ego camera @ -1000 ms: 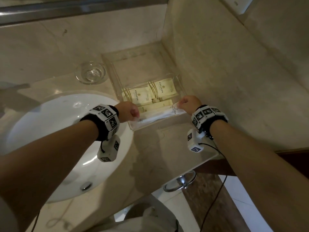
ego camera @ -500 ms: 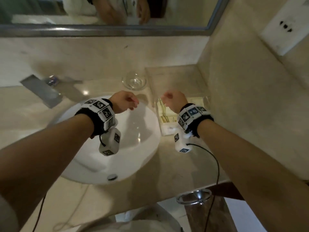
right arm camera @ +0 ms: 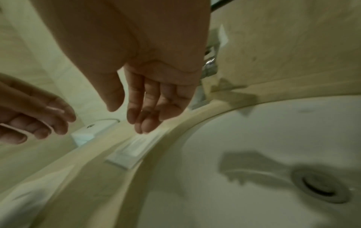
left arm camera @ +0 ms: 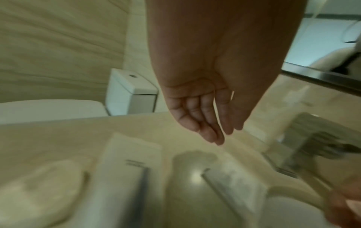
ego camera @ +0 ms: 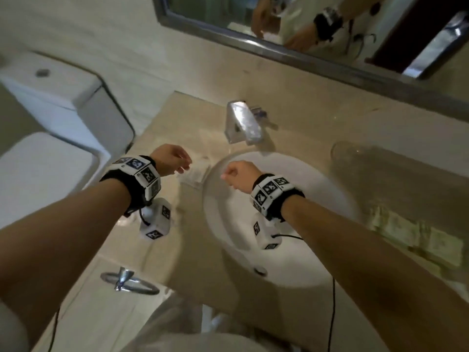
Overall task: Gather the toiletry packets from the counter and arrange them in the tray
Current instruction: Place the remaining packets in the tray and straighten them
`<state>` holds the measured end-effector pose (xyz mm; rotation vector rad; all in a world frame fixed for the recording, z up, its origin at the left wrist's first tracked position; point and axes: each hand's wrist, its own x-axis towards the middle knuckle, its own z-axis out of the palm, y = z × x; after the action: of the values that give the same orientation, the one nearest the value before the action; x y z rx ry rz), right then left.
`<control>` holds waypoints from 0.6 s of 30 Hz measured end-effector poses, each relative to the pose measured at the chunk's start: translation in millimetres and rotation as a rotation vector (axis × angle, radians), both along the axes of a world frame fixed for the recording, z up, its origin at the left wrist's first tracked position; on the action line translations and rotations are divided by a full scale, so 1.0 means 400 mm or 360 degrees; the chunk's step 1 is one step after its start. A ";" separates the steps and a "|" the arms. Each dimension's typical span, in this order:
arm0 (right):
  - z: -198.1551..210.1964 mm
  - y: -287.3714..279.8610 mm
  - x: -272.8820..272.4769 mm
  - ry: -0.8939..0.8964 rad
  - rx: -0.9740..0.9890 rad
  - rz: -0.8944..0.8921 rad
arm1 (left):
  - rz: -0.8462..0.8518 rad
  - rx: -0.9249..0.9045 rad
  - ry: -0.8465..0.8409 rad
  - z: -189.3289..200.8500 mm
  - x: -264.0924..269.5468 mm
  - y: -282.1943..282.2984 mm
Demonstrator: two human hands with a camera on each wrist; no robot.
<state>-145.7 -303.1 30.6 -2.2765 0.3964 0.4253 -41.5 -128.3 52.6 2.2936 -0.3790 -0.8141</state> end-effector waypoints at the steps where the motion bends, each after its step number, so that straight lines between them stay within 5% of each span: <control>1: -0.008 0.026 0.021 0.0011 -0.0016 0.0026 | 0.0068 0.0024 -0.0007 -0.012 0.008 0.041; 8: -0.085 0.200 0.149 0.0055 -0.0320 0.0063 | 0.0320 0.0358 0.0017 -0.099 0.024 0.284; 18: -0.143 0.200 0.217 0.0185 -0.0849 -0.0146 | 0.0104 0.0457 -0.0014 -0.184 0.030 0.287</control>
<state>-59.1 -223.1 -26.8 -2.7388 0.7429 0.4447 -29.7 -13.5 -20.9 2.5603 -0.1996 -0.8730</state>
